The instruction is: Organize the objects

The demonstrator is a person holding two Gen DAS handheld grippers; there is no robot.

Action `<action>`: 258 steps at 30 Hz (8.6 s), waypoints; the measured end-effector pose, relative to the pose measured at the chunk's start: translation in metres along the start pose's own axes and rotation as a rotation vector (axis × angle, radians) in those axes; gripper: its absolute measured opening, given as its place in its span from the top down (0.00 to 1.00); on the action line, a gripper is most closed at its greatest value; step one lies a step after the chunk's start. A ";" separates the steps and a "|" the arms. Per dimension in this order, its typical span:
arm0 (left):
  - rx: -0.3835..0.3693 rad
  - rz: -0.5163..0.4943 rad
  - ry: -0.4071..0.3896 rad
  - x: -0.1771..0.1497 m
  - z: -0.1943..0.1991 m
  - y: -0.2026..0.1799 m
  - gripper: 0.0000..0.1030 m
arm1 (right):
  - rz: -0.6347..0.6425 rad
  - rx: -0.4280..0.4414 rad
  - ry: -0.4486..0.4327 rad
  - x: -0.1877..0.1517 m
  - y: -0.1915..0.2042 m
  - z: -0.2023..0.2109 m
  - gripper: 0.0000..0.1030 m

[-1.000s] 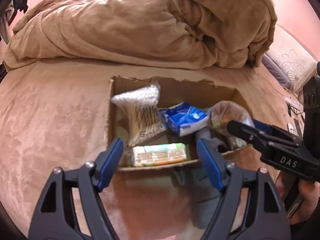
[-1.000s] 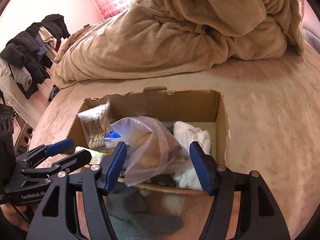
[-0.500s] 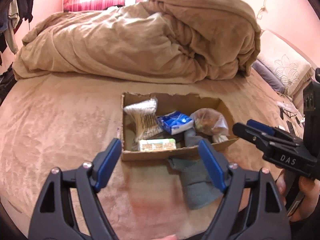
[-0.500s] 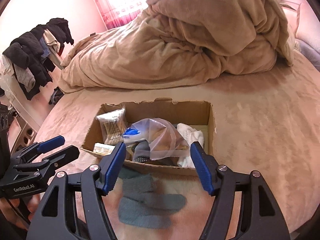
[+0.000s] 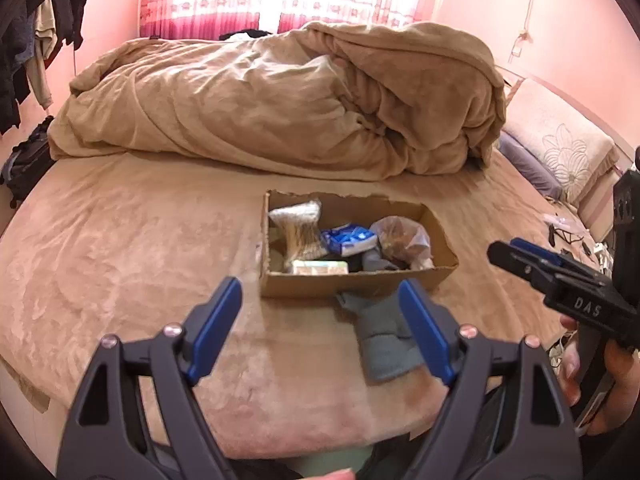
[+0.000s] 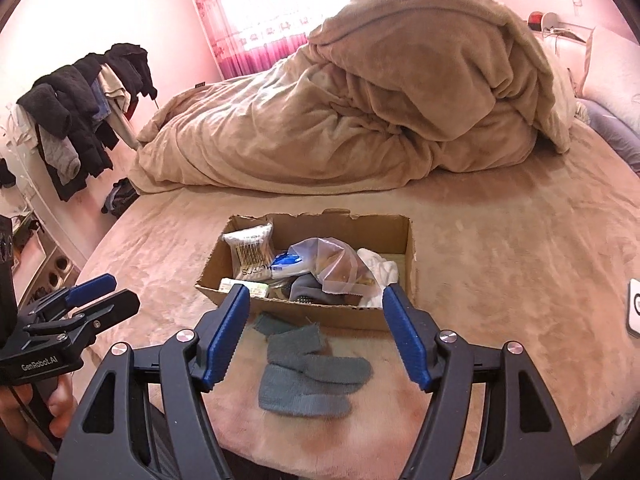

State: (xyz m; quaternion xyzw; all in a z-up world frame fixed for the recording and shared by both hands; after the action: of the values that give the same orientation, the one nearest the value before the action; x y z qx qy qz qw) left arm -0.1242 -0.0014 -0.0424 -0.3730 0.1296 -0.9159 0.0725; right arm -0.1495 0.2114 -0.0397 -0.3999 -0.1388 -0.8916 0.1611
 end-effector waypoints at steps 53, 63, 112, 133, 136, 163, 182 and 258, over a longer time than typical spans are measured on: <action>0.085 0.145 0.232 -0.096 -0.087 0.092 0.20 | 0.064 0.097 0.330 -0.103 0.047 -0.125 0.59; 0.072 0.103 0.189 -0.086 -0.060 0.066 0.20 | 0.086 0.095 0.253 -0.089 0.047 -0.083 0.60; 0.047 0.045 0.088 0.007 -0.079 0.014 0.20 | -0.065 0.135 0.180 0.008 -0.049 -0.129 0.57; 0.052 0.029 0.103 0.001 -0.084 0.009 0.20 | -0.170 0.127 0.114 -0.002 -0.079 -0.105 0.31; 0.053 0.028 0.105 0.000 -0.085 0.008 0.20 | -0.176 0.085 0.118 -0.003 -0.089 -0.109 0.31; 0.049 0.033 0.060 -0.012 -0.030 0.009 0.20 | -0.030 -0.121 0.148 -0.025 -0.047 -0.052 0.26; 0.070 0.034 0.044 -0.053 0.022 0.013 0.20 | 0.042 -0.131 0.121 -0.050 0.007 0.028 0.26; 0.091 0.006 0.015 -0.054 0.032 -0.007 0.05 | 0.050 -0.104 0.105 -0.062 0.020 0.050 0.26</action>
State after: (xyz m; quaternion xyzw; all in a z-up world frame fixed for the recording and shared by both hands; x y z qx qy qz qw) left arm -0.0640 0.0117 -0.0545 -0.3619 0.0895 -0.9234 0.0913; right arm -0.0697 0.2227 -0.0522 -0.3637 -0.0738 -0.9130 0.1693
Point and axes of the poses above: each gripper's, at about its wrist camera, not at the fingertips, and z roughly against the way its jaws point, y to its left, x to its top, the point moved 4 cm from there along -z, roughly the way its jaws point, and after that the axes turned 10 degrees about z, right-handed, at the moved point
